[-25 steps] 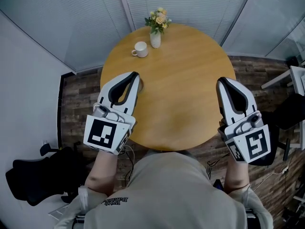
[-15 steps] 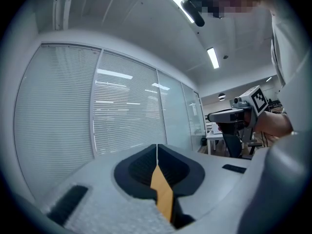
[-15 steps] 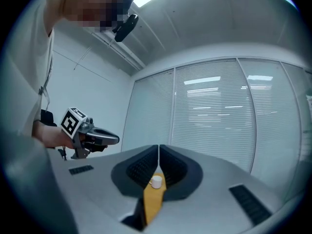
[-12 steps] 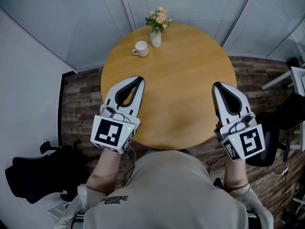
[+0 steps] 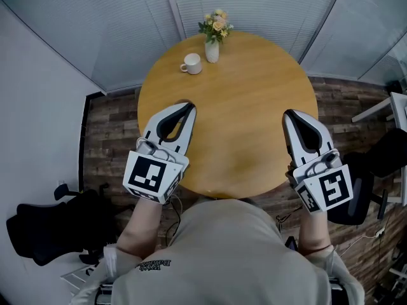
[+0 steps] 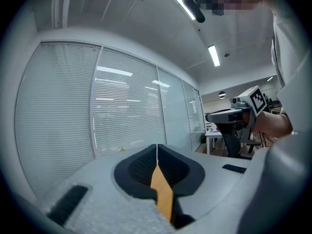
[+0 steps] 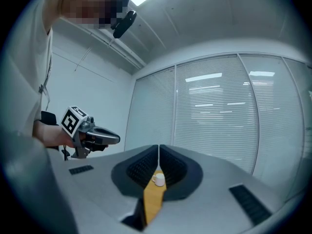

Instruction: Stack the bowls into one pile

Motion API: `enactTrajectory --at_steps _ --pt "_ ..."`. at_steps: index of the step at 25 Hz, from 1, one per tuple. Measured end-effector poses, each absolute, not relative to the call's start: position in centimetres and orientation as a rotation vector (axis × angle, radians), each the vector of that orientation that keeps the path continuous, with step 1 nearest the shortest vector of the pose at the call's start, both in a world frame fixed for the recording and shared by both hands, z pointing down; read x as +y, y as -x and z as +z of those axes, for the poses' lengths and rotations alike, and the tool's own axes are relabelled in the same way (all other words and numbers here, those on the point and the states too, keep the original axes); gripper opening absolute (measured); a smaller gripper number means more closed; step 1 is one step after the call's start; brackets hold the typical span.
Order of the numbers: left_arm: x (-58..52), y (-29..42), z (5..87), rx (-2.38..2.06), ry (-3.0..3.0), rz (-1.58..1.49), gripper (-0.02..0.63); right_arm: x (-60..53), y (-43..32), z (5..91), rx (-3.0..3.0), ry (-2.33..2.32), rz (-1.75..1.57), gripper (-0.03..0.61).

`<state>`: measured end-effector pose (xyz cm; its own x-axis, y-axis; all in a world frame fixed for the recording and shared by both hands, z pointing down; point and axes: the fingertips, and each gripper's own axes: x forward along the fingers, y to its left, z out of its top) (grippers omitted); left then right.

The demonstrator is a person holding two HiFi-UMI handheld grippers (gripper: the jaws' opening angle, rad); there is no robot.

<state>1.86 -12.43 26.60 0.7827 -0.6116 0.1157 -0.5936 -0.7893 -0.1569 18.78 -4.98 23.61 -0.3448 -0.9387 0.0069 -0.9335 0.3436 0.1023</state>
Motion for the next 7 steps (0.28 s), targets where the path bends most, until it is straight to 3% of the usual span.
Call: enactTrajectory --at_steps 7 --pt "-12.11 -2.0 26.16 0.954 2.866 -0.243 0.028 -5.23 -18.7 23.77 -2.524 -1.754 -0.116 0.032"
